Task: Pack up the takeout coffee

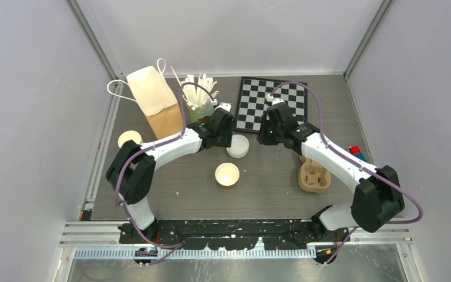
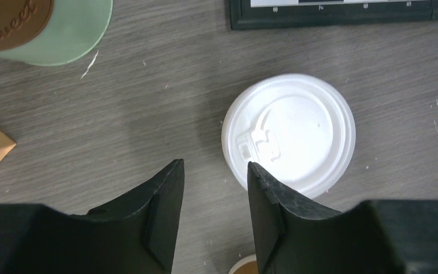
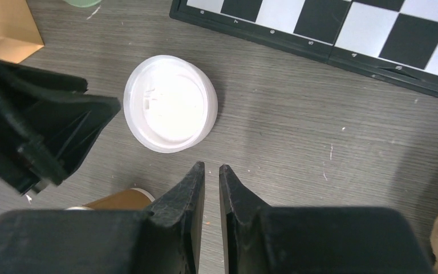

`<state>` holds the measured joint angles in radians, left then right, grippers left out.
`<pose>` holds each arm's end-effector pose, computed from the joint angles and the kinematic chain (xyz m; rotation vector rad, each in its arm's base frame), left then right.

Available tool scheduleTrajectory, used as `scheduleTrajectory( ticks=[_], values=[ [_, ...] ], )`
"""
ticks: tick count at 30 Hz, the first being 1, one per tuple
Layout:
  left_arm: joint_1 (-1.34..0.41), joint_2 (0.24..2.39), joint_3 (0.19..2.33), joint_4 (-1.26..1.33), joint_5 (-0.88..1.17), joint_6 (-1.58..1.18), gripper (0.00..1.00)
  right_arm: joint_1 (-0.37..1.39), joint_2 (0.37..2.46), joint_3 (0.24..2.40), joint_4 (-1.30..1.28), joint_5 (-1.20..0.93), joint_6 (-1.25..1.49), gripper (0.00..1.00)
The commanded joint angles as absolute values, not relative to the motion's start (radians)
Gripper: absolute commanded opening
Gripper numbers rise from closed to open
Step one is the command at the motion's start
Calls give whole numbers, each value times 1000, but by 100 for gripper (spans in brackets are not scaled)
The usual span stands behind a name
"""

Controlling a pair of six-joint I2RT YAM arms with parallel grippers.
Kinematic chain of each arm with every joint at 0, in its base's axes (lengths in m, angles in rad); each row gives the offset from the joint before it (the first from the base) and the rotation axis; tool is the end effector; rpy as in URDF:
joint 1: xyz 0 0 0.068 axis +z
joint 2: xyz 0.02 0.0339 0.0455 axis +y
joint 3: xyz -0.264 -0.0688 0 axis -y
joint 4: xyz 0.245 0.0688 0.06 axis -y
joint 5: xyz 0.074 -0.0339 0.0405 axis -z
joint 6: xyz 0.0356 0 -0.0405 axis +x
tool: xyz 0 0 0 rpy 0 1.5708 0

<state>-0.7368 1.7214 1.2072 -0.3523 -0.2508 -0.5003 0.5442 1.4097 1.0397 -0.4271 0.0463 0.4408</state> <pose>0.2820 -0.2439 0.2236 0.1739 2.4122 -0.2666 0.2612 0.1562 0.2631 -0.1017 2.4049 0.4145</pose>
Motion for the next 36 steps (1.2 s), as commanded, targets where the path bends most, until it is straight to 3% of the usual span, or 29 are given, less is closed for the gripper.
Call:
scheduleTrajectory(
  ticks=[1,9,17,20,29,31,36],
  values=[
    [-723,1762,1262,-271,-244,-516,46,548,1332,1031,-419,93,412,21],
    [-723,1837,1288,-263,-254,-503,39,547,1308,1033,-426,105,401,21],
    [-721,1829,1297,-272,-220,-509,9,547,1321,1028,-423,107,399,21],
    [-721,1810,1319,-301,-217,-510,2,547,1330,1028,-420,106,401,21],
    [-721,1783,1363,-375,-214,-515,4,548,1341,1020,-402,79,425,23],
    [-721,1782,1366,-383,-215,-506,0,547,1339,1019,-401,77,427,23],
    [-721,1773,1381,-412,-212,-508,0,547,1328,1008,-392,54,434,24]
  ],
)
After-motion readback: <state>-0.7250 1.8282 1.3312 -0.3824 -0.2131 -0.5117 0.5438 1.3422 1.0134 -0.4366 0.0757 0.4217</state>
